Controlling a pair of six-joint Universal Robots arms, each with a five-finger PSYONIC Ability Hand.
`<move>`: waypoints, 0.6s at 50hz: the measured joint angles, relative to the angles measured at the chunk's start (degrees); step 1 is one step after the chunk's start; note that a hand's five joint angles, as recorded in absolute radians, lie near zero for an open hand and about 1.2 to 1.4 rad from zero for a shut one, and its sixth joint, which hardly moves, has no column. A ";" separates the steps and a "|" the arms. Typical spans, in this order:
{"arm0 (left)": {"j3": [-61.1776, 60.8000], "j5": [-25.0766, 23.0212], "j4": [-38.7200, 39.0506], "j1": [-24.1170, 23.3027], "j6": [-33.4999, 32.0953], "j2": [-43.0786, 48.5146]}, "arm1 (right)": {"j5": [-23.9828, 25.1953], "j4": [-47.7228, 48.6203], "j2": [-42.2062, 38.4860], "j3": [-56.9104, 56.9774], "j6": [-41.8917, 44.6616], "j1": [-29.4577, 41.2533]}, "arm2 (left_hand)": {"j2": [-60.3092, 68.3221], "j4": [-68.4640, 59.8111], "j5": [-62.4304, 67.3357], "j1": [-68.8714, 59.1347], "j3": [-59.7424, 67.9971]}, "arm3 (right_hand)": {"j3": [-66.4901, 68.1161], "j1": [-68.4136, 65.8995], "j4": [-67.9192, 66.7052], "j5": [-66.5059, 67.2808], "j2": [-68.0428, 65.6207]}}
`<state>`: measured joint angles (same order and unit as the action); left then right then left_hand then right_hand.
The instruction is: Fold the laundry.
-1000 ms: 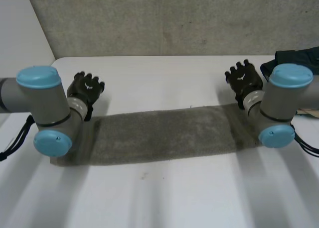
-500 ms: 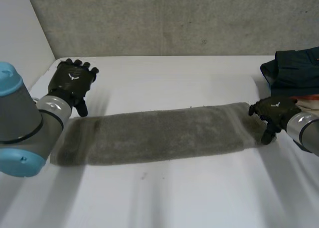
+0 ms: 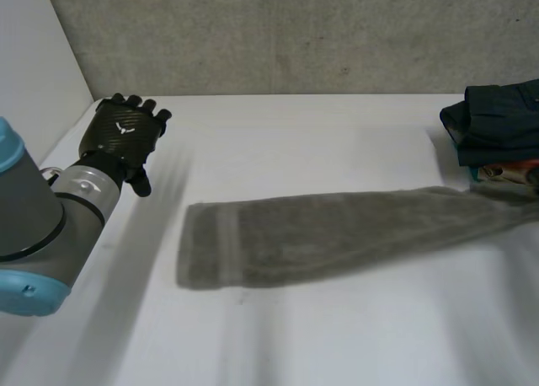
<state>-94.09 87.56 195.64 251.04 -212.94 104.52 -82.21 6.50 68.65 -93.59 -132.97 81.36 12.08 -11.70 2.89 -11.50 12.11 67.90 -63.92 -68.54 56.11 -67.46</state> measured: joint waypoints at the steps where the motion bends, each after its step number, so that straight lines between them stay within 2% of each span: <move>1: -0.50 -0.02 0.00 0.00 0.01 -0.76 | -0.27 0.13 0.46 -0.22 1.16 -0.28 | 0.00 0.00 0.00 0.00 0.00 | 0.00 0.00 0.00 0.00 0.00; 2: -1.01 -0.05 0.02 0.01 0.02 -1.56 | -1.28 0.61 1.78 -0.81 5.02 -1.04 | 0.00 0.00 0.00 0.00 0.00 | 0.00 0.00 -0.01 0.00 0.00; 6: -2.21 -0.09 0.06 0.03 0.06 -3.24 | -2.43 2.37 2.98 -0.83 9.28 0.31 | 0.00 0.00 0.00 0.00 0.00 | 0.08 0.00 -0.05 0.09 0.00; 9: -2.82 -0.07 0.08 0.06 0.20 -4.21 | -0.91 6.55 3.21 -0.25 10.64 7.34 | 0.00 0.00 0.00 0.00 0.00 | 0.30 0.00 -0.08 0.50 0.00; 13: -3.02 -0.04 0.09 0.06 0.58 -4.79 | 4.32 13.88 2.91 0.00 10.54 18.85 | 0.00 0.00 0.00 0.00 0.00 | 0.41 0.00 -0.09 0.50 0.00; 14: -3.02 -0.04 0.09 0.06 0.75 -4.95 | 7.13 17.14 2.52 0.03 10.36 23.67 | 0.00 0.00 0.00 0.00 0.00 | 0.41 0.00 -0.10 0.50 0.00; 16: -3.01 -0.01 0.09 0.06 0.96 -5.13 | 10.27 20.66 1.70 0.12 10.19 28.68 | 0.00 0.00 0.00 0.00 0.00 | 0.41 0.00 -0.10 0.50 0.00; 21: -3.14 0.04 0.10 -0.10 1.60 -5.43 | 18.58 27.48 -5.58 1.51 10.16 42.28 | 0.00 0.00 0.00 0.00 0.00 | 0.42 0.00 -0.12 0.82 0.00; 24: -3.34 0.06 0.14 -0.30 1.93 -5.44 | 20.19 27.50 -9.82 2.73 10.21 47.02 | 0.00 0.00 0.00 0.00 0.00 | -1.08 0.50 1.02 0.04 1.25; 25: -3.46 0.07 0.19 -0.47 2.16 -5.42 | 20.30 26.64 -11.87 3.49 10.18 48.99 | 0.00 0.00 0.00 0.00 0.00 | -8.36 5.70 8.82 -5.98 8.41; 28: -3.68 0.07 0.31 -0.87 2.58 -5.31 | 17.95 22.37 -15.47 5.11 9.77 51.87 | 0.00 0.00 0.00 -0.02 0.00 | -37.87 36.11 37.19 -36.52 39.13; 30: -3.73 0.07 0.39 -1.14 2.76 -5.22 | 15.41 19.38 -16.20 5.60 8.96 52.42 | 0.00 0.00 0.00 0.00 0.00 | -50.44 47.97 50.99 -49.52 51.20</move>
<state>-97.82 87.63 196.03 249.90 -210.18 99.30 -66.80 25.88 52.44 -87.99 -124.01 133.77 12.08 -11.70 2.89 -11.49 12.11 17.46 -15.96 -17.55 6.59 -16.26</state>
